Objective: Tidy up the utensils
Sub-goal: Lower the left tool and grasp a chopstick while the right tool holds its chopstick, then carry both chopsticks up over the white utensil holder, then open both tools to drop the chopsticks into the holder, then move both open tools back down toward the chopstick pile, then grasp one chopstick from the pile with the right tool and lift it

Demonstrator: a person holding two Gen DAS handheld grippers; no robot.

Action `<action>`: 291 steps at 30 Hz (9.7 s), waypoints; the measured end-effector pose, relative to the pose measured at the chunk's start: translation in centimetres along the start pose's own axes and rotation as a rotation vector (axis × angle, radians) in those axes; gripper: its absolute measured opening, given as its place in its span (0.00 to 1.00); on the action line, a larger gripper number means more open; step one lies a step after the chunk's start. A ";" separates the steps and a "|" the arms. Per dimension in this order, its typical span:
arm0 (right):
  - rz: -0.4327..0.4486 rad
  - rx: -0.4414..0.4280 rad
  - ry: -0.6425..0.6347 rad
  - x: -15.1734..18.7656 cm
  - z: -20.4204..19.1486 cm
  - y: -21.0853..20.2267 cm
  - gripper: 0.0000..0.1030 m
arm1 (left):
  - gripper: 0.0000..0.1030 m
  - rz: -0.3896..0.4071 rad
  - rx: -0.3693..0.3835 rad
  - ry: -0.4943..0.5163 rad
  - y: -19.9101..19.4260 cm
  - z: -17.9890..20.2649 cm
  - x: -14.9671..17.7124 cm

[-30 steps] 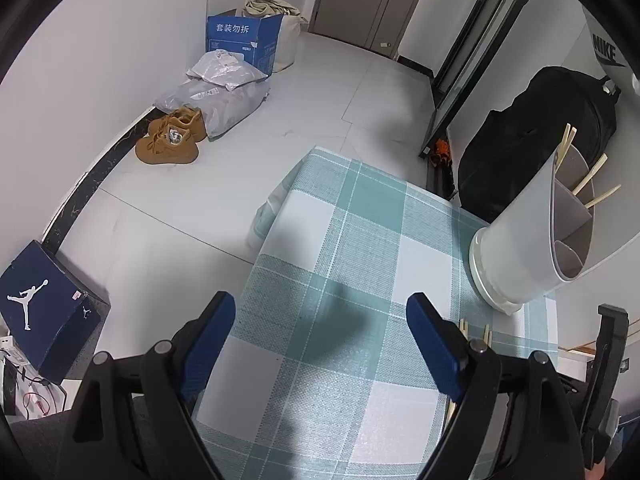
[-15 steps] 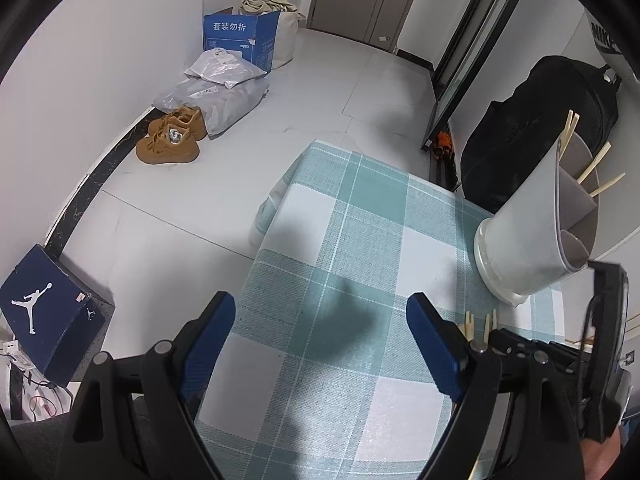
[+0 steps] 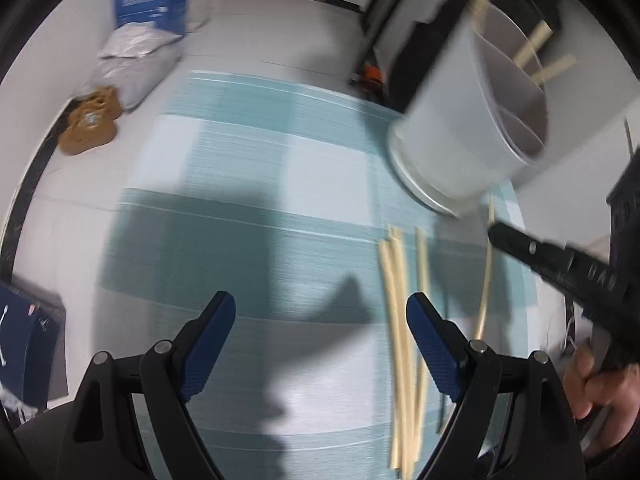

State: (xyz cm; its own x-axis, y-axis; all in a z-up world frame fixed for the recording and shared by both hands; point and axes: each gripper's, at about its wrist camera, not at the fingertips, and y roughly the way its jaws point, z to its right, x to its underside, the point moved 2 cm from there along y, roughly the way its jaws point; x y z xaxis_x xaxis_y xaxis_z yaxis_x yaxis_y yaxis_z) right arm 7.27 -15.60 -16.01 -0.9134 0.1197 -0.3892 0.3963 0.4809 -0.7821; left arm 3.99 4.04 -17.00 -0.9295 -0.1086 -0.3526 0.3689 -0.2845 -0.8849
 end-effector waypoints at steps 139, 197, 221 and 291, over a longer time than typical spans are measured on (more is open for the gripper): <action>0.533 -0.014 -0.368 -17.1 -9.5 -15.1 0.04 | 0.02 0.726 0.043 0.065 -10.8 10.3 -20.4; 0.473 -0.059 -0.316 -6.5 -6.2 -15.7 0.74 | 0.69 0.530 0.116 0.149 -14.2 8.2 -11.8; 0.569 -0.037 -0.381 2.4 -7.7 -15.9 0.99 | 0.75 0.666 -0.101 0.142 -14.2 6.2 -2.9; -0.122 0.185 -0.220 2.2 -4.3 3.6 0.04 | 0.75 0.369 -0.172 -0.106 -6.3 -4.5 -2.2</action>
State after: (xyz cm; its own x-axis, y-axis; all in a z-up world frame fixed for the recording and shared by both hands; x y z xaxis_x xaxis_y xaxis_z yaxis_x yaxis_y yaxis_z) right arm 6.26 -9.84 -17.60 -0.9209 -0.1296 -0.3676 0.3141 0.3119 -0.8967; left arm 3.74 10.33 -12.01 -0.7268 -0.2736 -0.6300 0.6641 -0.0459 -0.7462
